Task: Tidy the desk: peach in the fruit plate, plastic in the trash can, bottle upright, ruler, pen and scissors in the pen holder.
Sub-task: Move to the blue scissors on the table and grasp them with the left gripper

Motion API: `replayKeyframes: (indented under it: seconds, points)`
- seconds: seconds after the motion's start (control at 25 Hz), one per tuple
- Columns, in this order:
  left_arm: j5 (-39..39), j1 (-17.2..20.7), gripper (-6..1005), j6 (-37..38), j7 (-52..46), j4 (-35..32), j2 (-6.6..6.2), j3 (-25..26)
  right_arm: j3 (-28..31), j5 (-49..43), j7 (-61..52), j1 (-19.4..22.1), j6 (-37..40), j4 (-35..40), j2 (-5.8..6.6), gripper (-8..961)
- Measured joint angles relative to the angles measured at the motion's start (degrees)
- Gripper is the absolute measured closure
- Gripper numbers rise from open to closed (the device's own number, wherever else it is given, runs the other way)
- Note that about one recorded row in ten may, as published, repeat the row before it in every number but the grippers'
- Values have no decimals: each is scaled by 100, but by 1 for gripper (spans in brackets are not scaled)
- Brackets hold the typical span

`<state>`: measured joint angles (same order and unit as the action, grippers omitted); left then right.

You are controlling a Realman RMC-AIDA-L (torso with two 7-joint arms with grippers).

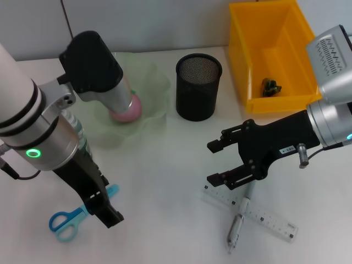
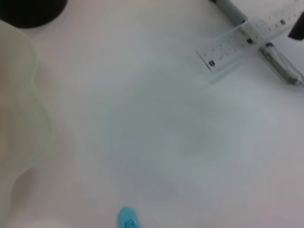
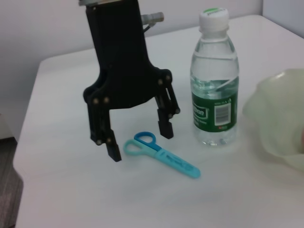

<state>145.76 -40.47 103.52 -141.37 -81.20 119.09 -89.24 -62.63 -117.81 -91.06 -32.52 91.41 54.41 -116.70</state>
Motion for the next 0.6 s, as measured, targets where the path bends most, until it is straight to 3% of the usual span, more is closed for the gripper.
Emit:
replayKeyframes:
  seconds: [0.6]
  points:
    - [390,-47,186,-160,-49,298,0,-269,6,-58,-42,23,-125,-25,-50,197]
